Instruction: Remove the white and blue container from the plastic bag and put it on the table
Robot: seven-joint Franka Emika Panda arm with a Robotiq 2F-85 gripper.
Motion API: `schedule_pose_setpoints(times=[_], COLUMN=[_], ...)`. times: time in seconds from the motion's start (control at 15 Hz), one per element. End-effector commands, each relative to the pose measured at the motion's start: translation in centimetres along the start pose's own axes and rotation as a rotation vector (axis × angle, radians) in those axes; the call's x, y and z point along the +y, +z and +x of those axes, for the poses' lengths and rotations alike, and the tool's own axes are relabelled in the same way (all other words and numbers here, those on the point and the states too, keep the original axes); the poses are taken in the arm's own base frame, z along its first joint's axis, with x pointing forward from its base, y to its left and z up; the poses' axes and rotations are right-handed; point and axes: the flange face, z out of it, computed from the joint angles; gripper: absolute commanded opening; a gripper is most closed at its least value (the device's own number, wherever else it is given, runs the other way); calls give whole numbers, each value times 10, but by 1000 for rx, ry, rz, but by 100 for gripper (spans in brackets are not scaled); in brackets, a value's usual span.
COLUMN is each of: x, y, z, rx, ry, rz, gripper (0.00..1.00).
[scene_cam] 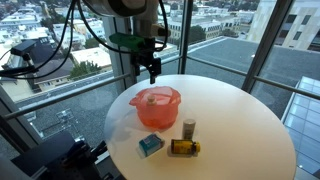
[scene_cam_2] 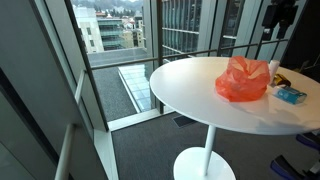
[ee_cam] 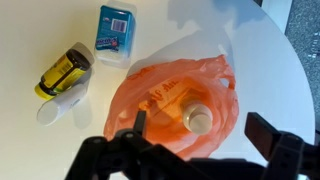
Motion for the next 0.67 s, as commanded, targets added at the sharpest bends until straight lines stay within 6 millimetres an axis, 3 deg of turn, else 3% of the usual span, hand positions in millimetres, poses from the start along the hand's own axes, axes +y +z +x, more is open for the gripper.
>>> schedule_pose_setpoints(times=[0.0, 0.6], x=[-1, 0], y=[-9, -3], z=[-4, -4], rx=[-25, -17], ry=[-11, -2], rz=[4, 0], gripper=[100, 100])
